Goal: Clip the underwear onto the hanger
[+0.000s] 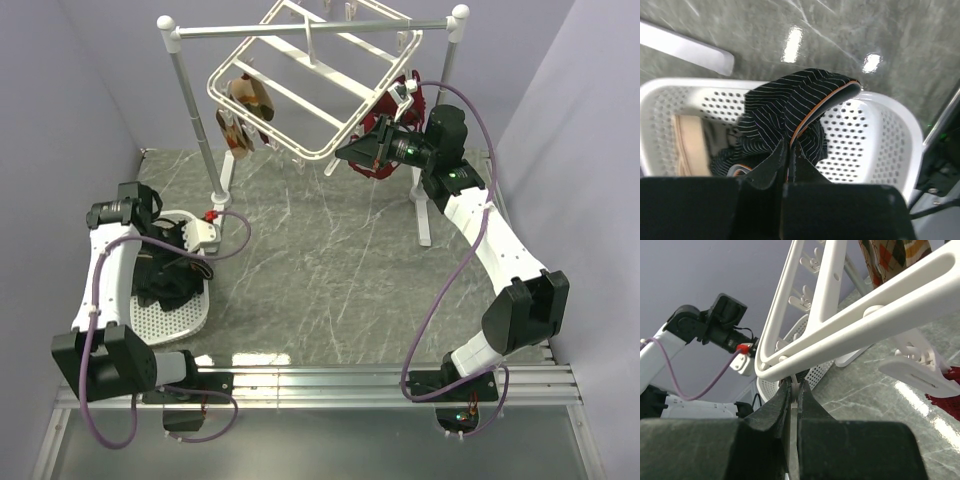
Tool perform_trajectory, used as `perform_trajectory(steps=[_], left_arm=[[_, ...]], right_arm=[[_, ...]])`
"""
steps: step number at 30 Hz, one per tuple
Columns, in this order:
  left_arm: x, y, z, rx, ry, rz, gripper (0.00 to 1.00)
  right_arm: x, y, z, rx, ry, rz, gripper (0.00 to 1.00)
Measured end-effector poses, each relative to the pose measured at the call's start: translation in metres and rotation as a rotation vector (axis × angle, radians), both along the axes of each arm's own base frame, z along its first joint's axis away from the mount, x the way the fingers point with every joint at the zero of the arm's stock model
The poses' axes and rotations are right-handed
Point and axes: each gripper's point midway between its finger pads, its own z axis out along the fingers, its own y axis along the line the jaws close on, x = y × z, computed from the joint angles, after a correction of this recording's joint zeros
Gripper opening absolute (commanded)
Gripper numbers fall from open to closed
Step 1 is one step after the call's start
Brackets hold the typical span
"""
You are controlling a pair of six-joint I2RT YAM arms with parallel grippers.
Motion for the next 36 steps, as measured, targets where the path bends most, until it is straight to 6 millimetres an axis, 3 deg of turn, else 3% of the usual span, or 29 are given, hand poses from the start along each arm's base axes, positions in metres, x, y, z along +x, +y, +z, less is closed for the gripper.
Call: perform_trajectory(steps=[3,6,14,18,24,27,31,36], left_arm=[[0.001,-0.001,-0.001,-0.011,0.063,0.071,0.0],[0.009,-0.012,0.016,-0.018,0.042,0.099,0.0],[0.018,-0.077,0.084,-0.136,-0.063,0.076,0.0],[0.013,-0.097,0.098,-0.185,-0.058,0.068,0.0],[-0.016,-0.168,0.131,-0.266,-0.037,-0.066,0.0],[-0.019,-0.201,0.148,-0.31,-0.033,-0.102,0.0],[-0.005,-0.232,0.151,-0.322,-0.002,-0.054,0.0],[0.016,-0.272,0.134,-0.302,0.065,0.034,0.0]], right_arm=[[0.0,0.0,0.0,0.0,0.0,0.0,0.0],[0.0,0.0,0.0,0.0,-0.001,0.0,0.0],[0.001,0.002,0.006,0.003,-0.008,0.005,0.0],[0.001,0.002,0.008,0.004,-0.012,0.005,0.0],[0.0,0.002,0.009,0.007,-0.015,0.006,0.0],[0.0,0.002,0.01,0.011,-0.014,0.006,0.0],[0.0,0.004,0.012,0.018,-0.012,0.007,0.0],[-0.001,0.006,0.018,0.035,-0.021,0.013,0.0]])
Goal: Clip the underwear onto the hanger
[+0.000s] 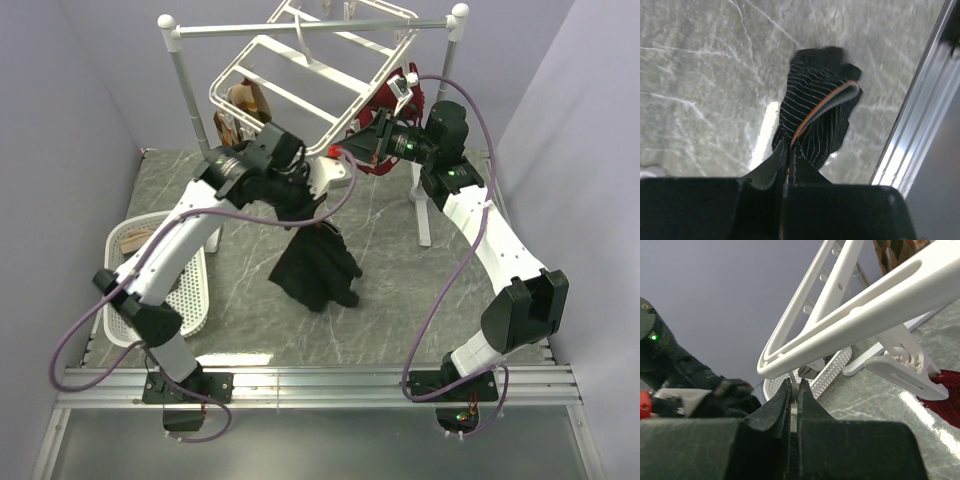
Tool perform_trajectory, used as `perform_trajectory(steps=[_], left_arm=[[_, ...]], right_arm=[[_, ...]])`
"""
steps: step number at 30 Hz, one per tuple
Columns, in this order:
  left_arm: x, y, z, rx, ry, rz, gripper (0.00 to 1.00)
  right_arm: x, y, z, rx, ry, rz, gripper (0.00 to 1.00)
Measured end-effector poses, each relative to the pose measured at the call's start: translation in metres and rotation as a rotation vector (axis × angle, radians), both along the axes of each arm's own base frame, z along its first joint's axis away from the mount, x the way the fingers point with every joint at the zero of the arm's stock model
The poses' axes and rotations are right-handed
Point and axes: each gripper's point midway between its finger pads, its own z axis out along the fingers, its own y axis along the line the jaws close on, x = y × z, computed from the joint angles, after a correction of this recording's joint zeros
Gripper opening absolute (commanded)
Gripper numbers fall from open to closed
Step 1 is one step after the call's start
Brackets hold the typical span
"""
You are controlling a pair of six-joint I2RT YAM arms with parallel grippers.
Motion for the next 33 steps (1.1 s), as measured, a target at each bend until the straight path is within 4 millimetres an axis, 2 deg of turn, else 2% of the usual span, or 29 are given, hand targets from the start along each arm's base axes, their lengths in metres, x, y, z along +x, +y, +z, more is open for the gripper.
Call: perform_trajectory(steps=[3,6,14,20,33], left_arm=[[0.014,-0.02,0.0,-0.011,0.014,0.037,0.0],[0.026,-0.029,0.008,-0.039,-0.001,0.067,0.0],[0.031,-0.032,0.018,-0.097,0.017,0.121,0.0],[0.037,-0.027,0.025,-0.148,0.057,0.171,0.0],[0.048,-0.029,0.027,-0.179,0.07,0.216,0.0]], right_arm=[[-0.002,0.001,0.004,0.009,-0.016,0.012,0.0],[-0.004,0.002,0.006,0.011,-0.035,0.024,0.0],[-0.007,0.003,0.005,-0.007,-0.086,0.049,0.0],[-0.009,0.003,0.002,-0.031,-0.149,0.072,0.0],[-0.007,0.002,-0.003,-0.075,-0.243,0.079,0.0]])
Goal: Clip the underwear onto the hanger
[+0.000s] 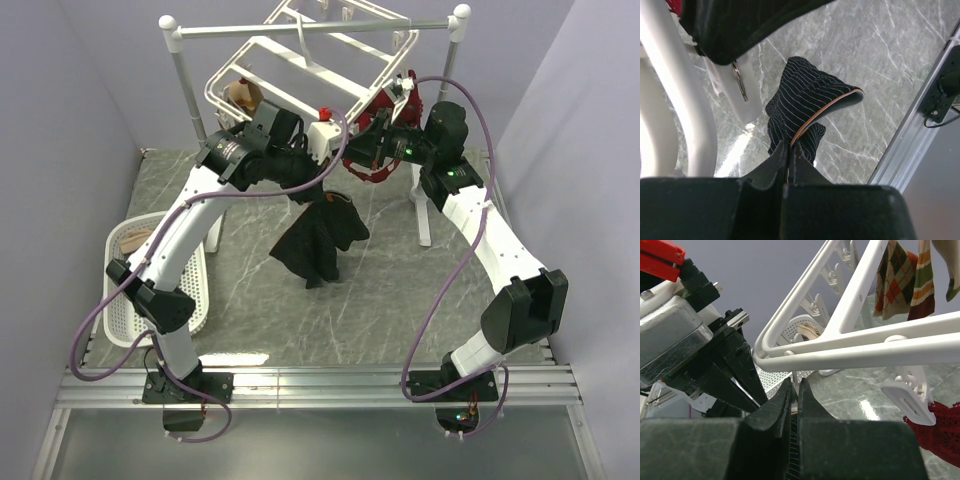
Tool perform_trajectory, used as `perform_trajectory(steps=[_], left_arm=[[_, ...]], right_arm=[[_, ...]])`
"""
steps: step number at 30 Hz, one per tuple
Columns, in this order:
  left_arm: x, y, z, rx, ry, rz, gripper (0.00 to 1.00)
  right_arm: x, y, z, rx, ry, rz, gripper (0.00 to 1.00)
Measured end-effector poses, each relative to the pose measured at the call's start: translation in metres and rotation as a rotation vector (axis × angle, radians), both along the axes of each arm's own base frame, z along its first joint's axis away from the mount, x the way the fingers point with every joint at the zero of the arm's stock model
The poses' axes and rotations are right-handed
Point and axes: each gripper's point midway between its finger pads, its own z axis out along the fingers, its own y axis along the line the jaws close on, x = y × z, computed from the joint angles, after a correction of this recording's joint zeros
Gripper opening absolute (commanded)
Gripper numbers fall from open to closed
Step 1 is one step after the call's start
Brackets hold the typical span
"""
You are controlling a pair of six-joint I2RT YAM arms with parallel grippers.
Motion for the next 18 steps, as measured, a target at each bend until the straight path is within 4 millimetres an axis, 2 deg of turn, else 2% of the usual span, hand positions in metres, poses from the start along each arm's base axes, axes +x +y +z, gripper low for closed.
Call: perform_trajectory(steps=[10,18], left_arm=[[0.019,0.001,0.004,0.014,-0.061,0.055,0.0],[0.025,0.004,0.002,0.036,-0.082,0.071,0.0]], right_arm=[[0.002,-0.001,-0.004,-0.021,-0.032,-0.007,0.0],[0.005,-0.001,-0.006,-0.024,-0.041,-0.01,0.0]])
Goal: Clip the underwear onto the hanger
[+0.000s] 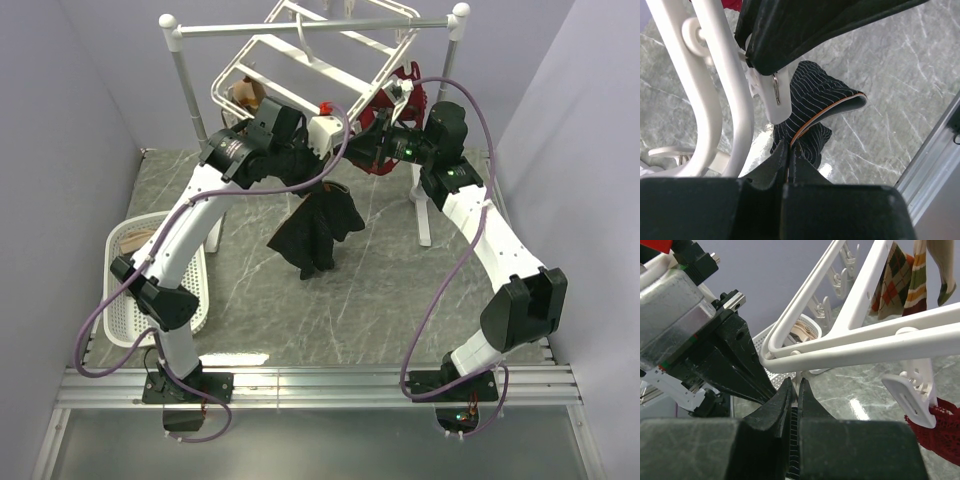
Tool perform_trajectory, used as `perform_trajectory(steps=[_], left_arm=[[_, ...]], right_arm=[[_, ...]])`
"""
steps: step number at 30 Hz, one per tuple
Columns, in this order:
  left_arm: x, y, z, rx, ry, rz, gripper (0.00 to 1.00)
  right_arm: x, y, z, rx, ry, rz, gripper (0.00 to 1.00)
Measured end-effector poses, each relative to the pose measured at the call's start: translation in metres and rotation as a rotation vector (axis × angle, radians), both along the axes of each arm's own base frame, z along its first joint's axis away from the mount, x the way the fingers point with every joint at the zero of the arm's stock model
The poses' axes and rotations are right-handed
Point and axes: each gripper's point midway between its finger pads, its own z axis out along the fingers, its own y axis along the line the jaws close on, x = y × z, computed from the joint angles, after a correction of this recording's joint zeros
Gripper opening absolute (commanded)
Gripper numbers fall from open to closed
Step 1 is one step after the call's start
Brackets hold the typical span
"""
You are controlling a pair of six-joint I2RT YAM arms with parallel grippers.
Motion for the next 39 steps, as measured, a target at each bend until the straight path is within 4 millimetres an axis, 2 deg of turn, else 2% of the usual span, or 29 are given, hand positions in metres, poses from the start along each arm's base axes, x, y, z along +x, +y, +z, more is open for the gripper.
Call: perform_trajectory(steps=[9,18,29,39], left_arm=[[0.014,0.001,-0.008,0.03,-0.016,0.039,0.0],[0.024,0.003,-0.004,0.015,-0.048,0.064,0.0],[0.035,0.014,0.003,0.027,-0.108,0.153,0.0],[0.035,0.013,0.004,0.046,-0.125,0.176,0.0]], right_arm=[[0.009,-0.001,-0.009,-0.011,0.007,-0.014,0.0],[0.013,-0.002,-0.011,-0.018,-0.006,-0.025,0.0],[0.017,-0.004,-0.011,-0.018,-0.01,-0.042,0.0],[0.017,-0.005,-0.011,-0.018,-0.01,-0.045,0.0]])
